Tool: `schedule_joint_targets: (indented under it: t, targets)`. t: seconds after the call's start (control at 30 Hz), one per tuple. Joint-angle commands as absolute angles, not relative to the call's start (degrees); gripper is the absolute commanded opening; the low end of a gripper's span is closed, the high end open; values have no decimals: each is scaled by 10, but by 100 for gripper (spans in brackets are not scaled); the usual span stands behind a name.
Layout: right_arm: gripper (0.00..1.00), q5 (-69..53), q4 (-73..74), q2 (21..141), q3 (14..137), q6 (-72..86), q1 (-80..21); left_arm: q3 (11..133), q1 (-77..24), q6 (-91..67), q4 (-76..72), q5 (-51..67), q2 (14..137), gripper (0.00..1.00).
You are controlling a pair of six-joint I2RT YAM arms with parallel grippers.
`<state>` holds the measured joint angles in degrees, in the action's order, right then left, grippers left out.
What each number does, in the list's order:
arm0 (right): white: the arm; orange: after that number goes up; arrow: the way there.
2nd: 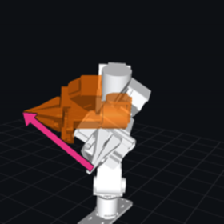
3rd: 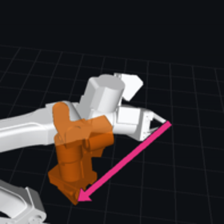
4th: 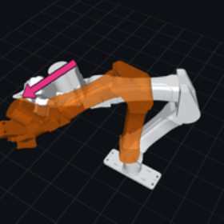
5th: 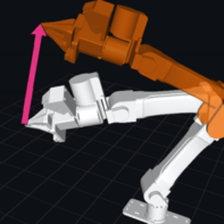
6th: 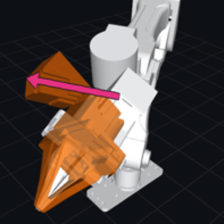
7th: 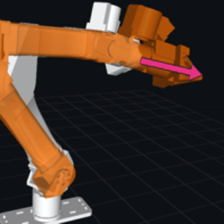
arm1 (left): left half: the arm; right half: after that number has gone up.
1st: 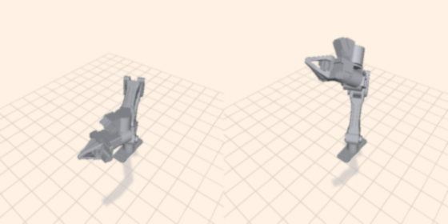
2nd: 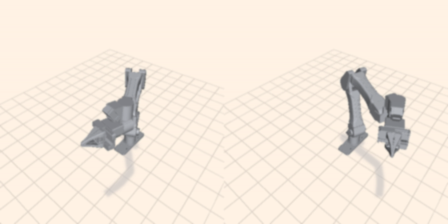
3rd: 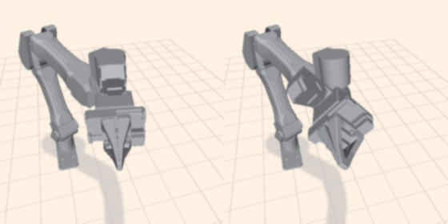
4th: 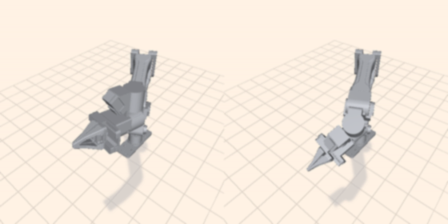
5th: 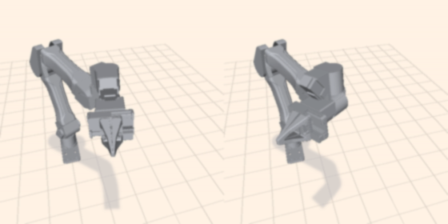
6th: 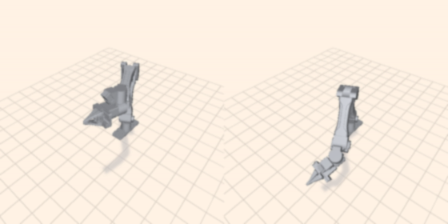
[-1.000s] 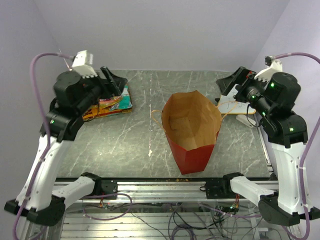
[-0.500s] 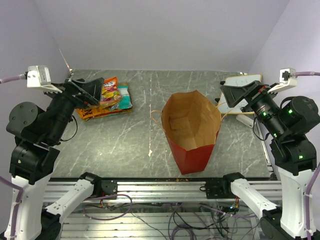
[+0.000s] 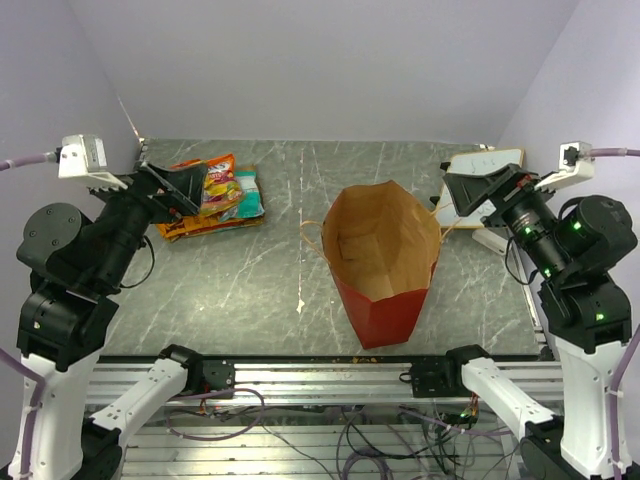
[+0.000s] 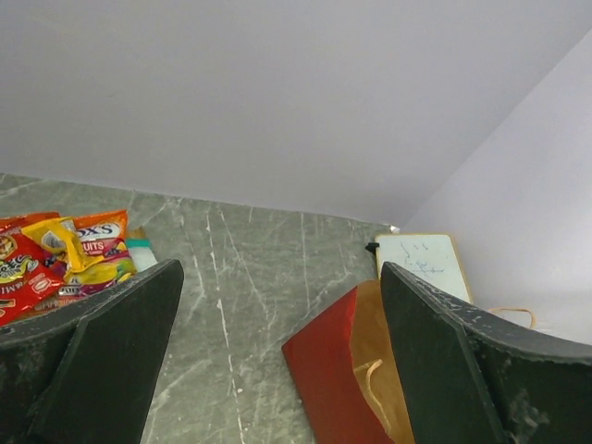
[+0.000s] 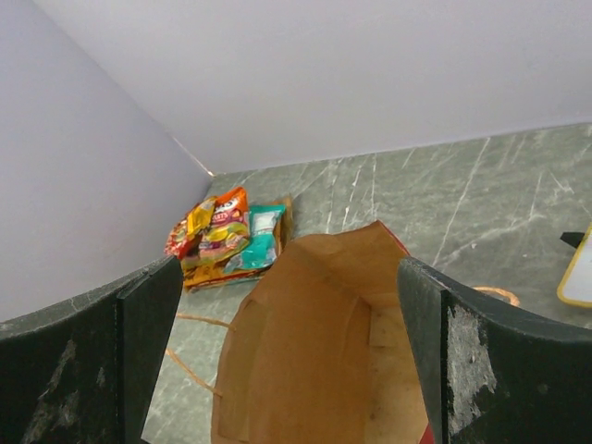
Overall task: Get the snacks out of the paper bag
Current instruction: Reset both arms
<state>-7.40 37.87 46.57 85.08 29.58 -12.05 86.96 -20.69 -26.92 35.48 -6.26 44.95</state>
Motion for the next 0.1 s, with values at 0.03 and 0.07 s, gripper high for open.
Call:
schedule_joint_targets:
  t: [0.03, 0.07]
  targets:
    - [100, -37, 375, 456, 840, 296, -119, 880, -210, -258, 363, -66, 449, 99]
    - [100, -29, 379, 458, 843, 296, -119, 879, -210, -258, 363, -66, 449, 99]
